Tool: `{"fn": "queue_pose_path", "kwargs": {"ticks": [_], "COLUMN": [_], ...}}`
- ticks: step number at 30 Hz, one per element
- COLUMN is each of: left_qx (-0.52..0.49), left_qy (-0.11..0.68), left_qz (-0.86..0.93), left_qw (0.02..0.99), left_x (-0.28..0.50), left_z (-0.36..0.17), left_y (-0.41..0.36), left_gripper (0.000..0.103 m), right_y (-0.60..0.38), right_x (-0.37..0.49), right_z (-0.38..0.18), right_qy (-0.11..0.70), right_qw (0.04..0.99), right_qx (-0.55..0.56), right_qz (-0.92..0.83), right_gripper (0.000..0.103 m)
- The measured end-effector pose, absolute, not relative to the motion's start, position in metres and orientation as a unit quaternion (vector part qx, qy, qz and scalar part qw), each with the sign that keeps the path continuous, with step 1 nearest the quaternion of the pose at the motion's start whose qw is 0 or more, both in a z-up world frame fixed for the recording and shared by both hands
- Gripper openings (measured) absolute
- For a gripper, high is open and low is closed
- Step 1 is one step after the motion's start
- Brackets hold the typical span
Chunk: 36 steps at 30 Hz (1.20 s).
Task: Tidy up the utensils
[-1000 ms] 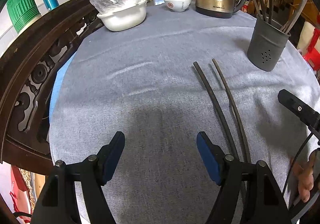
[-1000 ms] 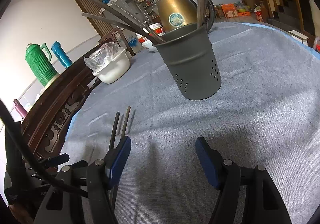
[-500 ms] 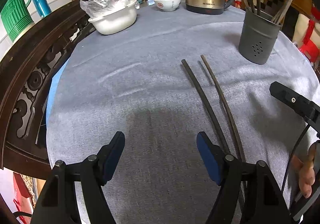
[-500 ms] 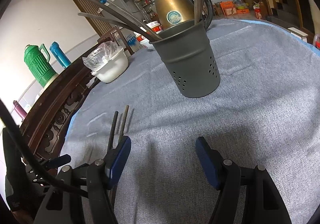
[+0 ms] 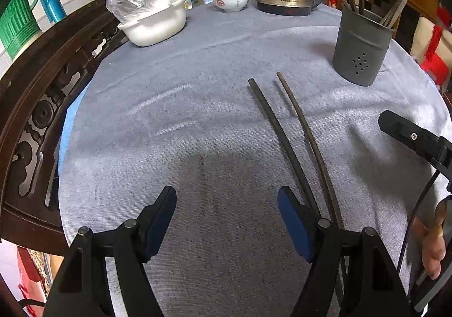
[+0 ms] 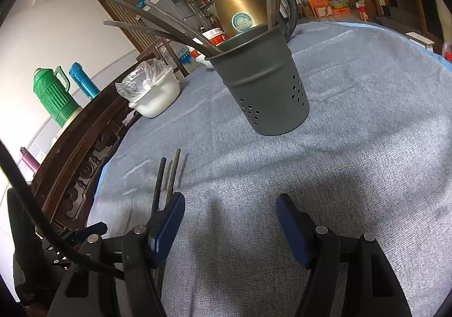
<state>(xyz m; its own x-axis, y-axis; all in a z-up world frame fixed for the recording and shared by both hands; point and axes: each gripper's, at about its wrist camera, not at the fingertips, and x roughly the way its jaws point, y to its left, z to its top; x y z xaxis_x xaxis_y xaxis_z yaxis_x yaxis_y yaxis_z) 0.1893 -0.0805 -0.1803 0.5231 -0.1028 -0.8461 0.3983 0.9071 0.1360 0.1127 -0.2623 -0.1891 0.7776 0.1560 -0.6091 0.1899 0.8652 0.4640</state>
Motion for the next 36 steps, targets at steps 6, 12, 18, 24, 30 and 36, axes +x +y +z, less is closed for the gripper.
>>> {"fn": "queue_pose_path", "kwargs": {"ticks": [6, 12, 18, 24, 30, 36], "left_qx": [0.161, 0.169, 0.167, 0.164, 0.162, 0.157], "left_qy": [0.464, 0.459, 0.46, 0.459, 0.456, 0.456], "left_qz": [-0.15, -0.158, -0.159, -0.162, -0.165, -0.167], "left_qw": [0.858, 0.858, 0.858, 0.858, 0.859, 0.86], "left_x": [0.19, 0.1846, 0.1836, 0.1843, 0.1836, 0.1845], "left_z": [-0.18, -0.1791, -0.179, -0.1785, -0.1767, -0.1757], "left_y": [-0.0826, -0.0889, -0.0891, -0.0884, -0.0871, -0.0857], "left_gripper": [0.075, 0.075, 0.075, 0.075, 0.075, 0.075], "right_y": [-0.2626, -0.2627, -0.2651, -0.2657, -0.266, -0.2664], "right_x": [0.1126, 0.1126, 0.1116, 0.1111, 0.1113, 0.1117], "right_z": [-0.1903, -0.1908, -0.1914, -0.192, -0.1921, -0.1923], "right_qy": [0.333, 0.333, 0.332, 0.332, 0.334, 0.334], "right_qw": [0.905, 0.905, 0.904, 0.903, 0.902, 0.902], "right_qx": [0.265, 0.266, 0.271, 0.273, 0.273, 0.274], "right_qz": [-0.01, -0.01, -0.011, -0.01, -0.011, -0.011], "right_gripper": [0.071, 0.071, 0.071, 0.071, 0.071, 0.071]}}
